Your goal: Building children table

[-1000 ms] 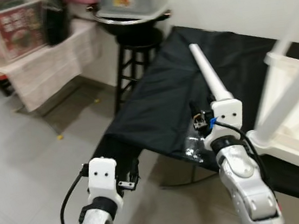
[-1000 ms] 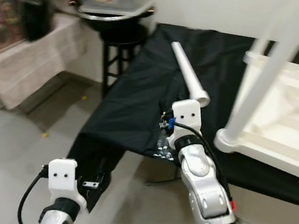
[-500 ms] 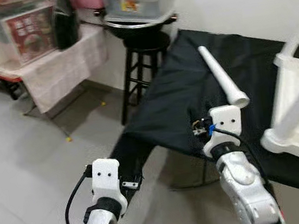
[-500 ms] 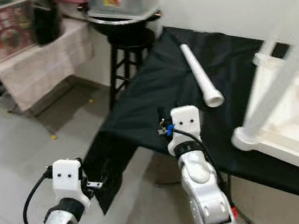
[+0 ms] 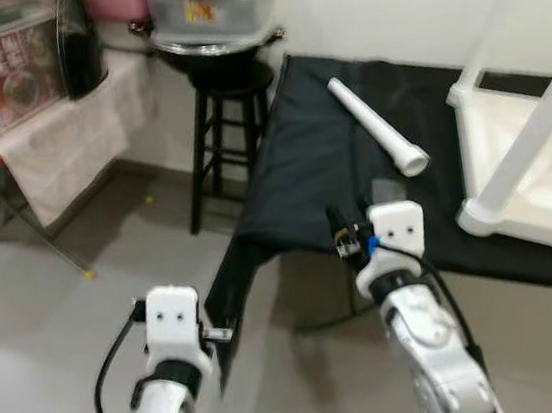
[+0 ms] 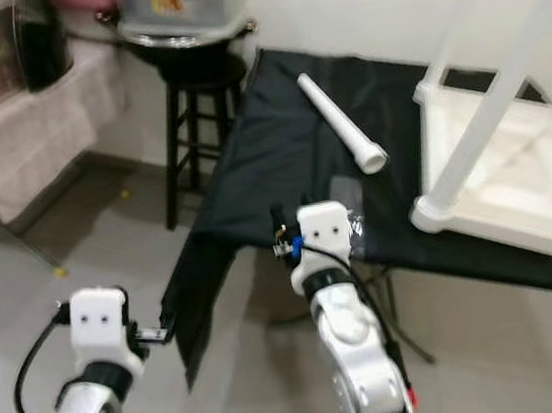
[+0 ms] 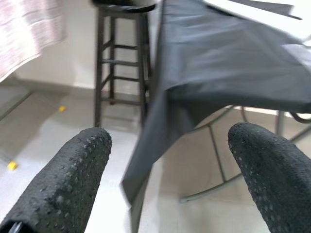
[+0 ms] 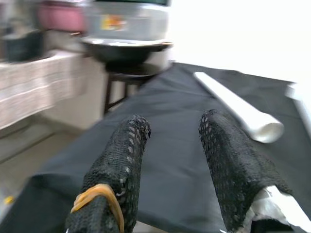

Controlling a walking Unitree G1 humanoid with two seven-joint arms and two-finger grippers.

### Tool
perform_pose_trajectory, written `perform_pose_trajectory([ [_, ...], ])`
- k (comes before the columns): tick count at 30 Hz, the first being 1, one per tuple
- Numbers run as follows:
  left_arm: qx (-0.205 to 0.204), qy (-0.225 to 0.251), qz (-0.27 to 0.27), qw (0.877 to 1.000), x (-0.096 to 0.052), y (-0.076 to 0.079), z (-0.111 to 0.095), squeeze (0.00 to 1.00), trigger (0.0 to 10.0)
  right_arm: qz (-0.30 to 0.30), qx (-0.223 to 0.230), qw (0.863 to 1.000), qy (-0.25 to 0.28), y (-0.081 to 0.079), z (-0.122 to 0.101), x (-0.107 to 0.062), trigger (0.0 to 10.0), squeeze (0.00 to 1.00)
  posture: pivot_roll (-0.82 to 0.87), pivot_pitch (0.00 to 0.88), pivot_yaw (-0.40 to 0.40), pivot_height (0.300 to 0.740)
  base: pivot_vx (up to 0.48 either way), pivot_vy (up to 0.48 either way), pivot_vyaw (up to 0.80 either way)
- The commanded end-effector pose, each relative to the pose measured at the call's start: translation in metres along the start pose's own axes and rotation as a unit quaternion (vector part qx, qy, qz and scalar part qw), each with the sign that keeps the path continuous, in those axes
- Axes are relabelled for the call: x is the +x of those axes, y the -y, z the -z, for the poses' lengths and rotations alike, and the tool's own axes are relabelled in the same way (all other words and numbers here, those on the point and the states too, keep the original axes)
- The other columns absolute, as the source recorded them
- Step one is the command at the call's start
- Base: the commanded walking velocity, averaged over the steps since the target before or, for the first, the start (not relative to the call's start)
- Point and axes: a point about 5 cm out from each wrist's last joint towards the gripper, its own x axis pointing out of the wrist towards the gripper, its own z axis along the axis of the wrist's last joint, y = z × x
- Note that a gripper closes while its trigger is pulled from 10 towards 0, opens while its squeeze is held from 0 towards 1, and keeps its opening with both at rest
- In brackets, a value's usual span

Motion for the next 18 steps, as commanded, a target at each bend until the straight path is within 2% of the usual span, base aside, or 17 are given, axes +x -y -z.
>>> perform_pose_trajectory([
  [1,-0.004,-0.001,0.004,1.000,0.002,0.002,-0.001,0.00,10.0,0.014,-0.006,1.000,-0.012,0.008,0.004,-0.002,10.0,0.00,0.09,0.115,-0.088,0.740,0.000,0.000,-0.80],
  [2,-0.002,0.004,0.001,1.000,0.003,0.001,-0.003,0.00,10.0,0.015,-0.007,1.000,-0.010,0.008,0.003,-0.001,10.0,0.00,0.09,0.115,-0.090,0.740,0.000,0.000,-0.80],
  [7,0.011,0.026,-0.011,1.000,0.009,-0.006,-0.013,0.00,10.0,0.018,-0.007,1.000,0.010,0.011,-0.005,0.004,10.0,0.00,0.09,0.115,-0.090,0.740,0.000,0.000,0.00],
  [18,0.026,0.045,-0.013,0.999,0.014,-0.011,-0.023,0.00,10.0,0.027,-0.006,0.999,0.016,0.018,-0.010,0.011,10.0,0.00,0.09,0.118,-0.090,0.740,0.359,0.000,0.00],
])
